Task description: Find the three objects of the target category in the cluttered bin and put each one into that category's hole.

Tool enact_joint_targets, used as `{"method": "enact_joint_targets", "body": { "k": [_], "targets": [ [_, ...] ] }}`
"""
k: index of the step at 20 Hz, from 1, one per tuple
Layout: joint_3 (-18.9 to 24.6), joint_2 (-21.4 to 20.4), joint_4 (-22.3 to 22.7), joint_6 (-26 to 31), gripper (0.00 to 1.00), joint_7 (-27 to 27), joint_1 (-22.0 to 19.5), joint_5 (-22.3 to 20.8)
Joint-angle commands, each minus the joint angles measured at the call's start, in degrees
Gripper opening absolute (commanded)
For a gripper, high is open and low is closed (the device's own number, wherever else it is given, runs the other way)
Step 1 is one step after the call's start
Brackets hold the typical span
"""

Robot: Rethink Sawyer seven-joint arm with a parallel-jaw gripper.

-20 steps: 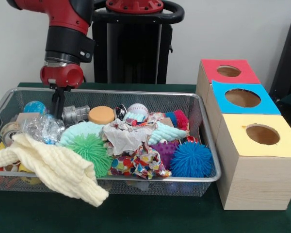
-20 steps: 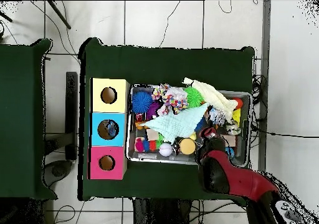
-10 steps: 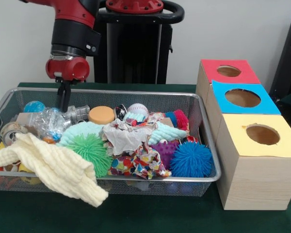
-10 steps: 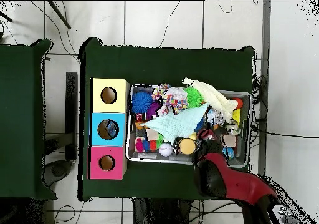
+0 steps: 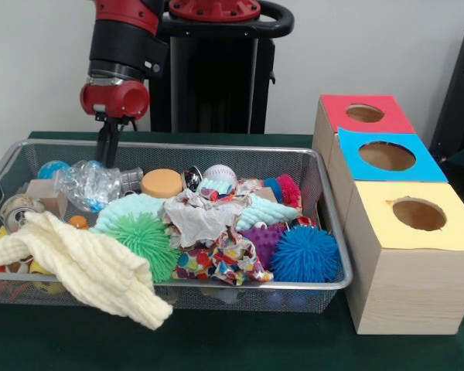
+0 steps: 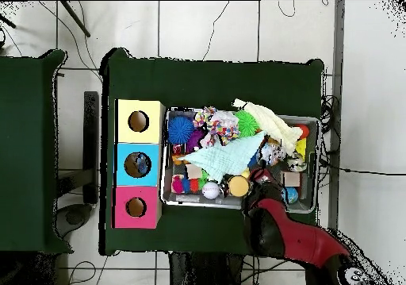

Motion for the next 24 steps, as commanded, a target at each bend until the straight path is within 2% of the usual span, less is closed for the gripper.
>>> {"method": "enact_joint_targets", "body": {
  "k": [1,5,9,24],
  "targets": [
    [1.39,-1.44,2.14,6.36,0.0,6.69,0.44,3.1],
    [1.29,-1.5,2.44,5.88,0.0,7.08,0.58,3.77],
    [2.44,-2.97,2.93,8.2,0.0,6.86,-0.08,3.79],
    [1.31,-5.41,3.68,11.34,0.0,6.48,1.64,5.96]
  ]
}}
